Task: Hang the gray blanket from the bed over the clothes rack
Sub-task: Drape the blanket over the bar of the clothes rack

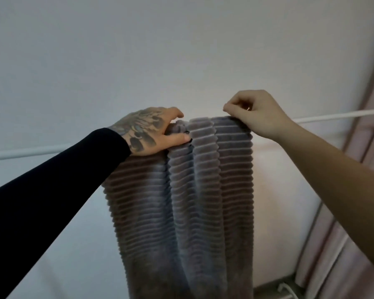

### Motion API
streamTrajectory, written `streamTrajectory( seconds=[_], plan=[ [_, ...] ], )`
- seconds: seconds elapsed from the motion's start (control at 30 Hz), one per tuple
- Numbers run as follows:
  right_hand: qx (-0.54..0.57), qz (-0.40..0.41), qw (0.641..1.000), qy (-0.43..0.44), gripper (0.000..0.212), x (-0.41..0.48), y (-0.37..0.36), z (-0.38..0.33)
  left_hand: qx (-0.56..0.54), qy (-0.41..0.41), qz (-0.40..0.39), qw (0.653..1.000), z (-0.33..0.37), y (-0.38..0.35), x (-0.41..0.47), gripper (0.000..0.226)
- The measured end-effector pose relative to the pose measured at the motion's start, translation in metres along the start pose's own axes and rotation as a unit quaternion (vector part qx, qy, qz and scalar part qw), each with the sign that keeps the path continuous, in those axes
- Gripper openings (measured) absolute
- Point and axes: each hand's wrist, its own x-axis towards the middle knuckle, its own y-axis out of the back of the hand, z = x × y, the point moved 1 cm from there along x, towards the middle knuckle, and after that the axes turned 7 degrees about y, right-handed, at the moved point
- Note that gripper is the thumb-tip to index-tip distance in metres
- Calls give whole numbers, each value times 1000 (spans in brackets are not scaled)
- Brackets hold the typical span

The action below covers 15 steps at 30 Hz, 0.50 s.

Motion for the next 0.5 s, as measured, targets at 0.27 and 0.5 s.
streamTrajectory(
  seconds=[0.27, 0.5],
  plan=[
    [10, 99, 991, -89, 22, -105, -21, 36, -82, -79, 334, 936, -14, -22, -76, 24],
    [222, -140, 944, -200, 44, -141, -58, 50, -254, 247, 220, 909, -76, -87, -135, 37]
  ],
)
